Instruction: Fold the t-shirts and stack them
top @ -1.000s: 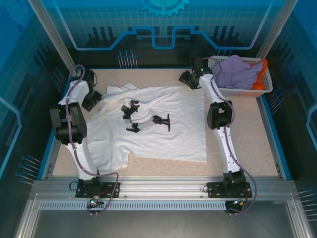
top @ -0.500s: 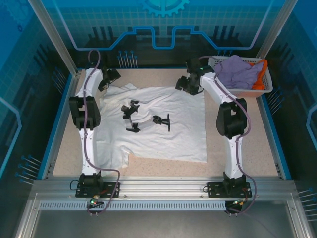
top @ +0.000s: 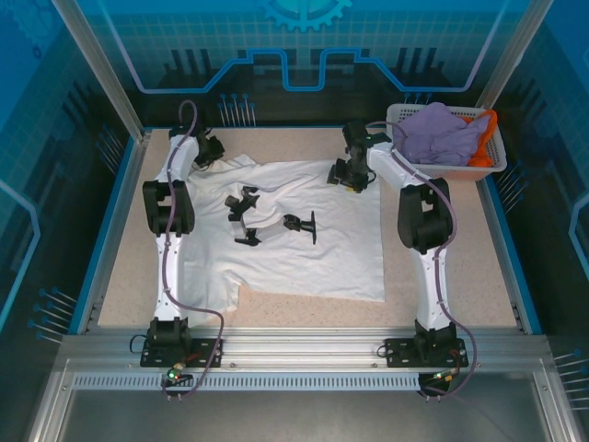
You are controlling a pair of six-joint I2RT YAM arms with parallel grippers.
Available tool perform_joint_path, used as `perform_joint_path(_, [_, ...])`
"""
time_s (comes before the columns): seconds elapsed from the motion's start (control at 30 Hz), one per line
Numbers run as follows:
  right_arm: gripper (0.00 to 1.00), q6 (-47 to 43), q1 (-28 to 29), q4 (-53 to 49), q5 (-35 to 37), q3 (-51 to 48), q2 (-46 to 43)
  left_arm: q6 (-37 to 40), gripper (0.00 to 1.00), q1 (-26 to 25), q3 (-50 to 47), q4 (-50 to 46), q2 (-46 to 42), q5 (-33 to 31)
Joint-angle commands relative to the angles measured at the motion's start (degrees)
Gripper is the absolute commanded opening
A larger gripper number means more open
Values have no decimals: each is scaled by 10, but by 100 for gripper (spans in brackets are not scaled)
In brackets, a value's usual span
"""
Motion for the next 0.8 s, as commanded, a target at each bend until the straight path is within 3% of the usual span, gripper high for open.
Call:
perform_joint_path(0.0, [53, 12, -8, -26, 13, 11, 15, -5, 0, -9, 34, 95, 0, 43])
perform_joint_path(0.13, [52, 19, -15, -30, 13, 13, 36, -5, 0, -23, 37, 206, -8, 37])
perform_joint_path(0.3, [53, 13, -20, -40, 15, 20, 44, 13, 0, -44, 37, 365, 5, -17])
perform_joint_path(0.33, [53, 14, -22, -41, 15, 19, 44, 18, 5, -47, 37, 395, 10, -25])
perform_joint_path(0.37, [53, 16, -23, -43, 15, 20, 45, 20, 20, -52, 40, 413, 17, -33])
perform_joint_path(0.4, [54, 19, -25, -46, 14, 22, 47, 22, 58, -54, 54, 414, 26, -44])
perform_joint_path(0.43, [54, 22, -27, -48, 12, 23, 46, 23, 80, -57, 64, 404, 32, -53])
perform_joint_path(0.47, [54, 23, -28, -49, 10, 23, 45, 24, 94, -60, 64, 391, 29, -65])
perform_joint_path(0.5, [55, 24, -29, -49, 12, 22, 42, 27, 98, -62, 64, 362, 21, -90])
perform_joint_path(0.67, [56, 30, -29, -40, 15, 15, 22, 26, 99, -63, -3, 212, -84, -232])
perform_joint_path(0.73, [56, 30, -30, -33, 18, 18, 21, -2, 97, -58, -77, 151, -154, -252])
perform_joint_path(0.77, [56, 28, -30, -35, 25, 25, 21, -16, 92, -54, -126, 144, -190, -235])
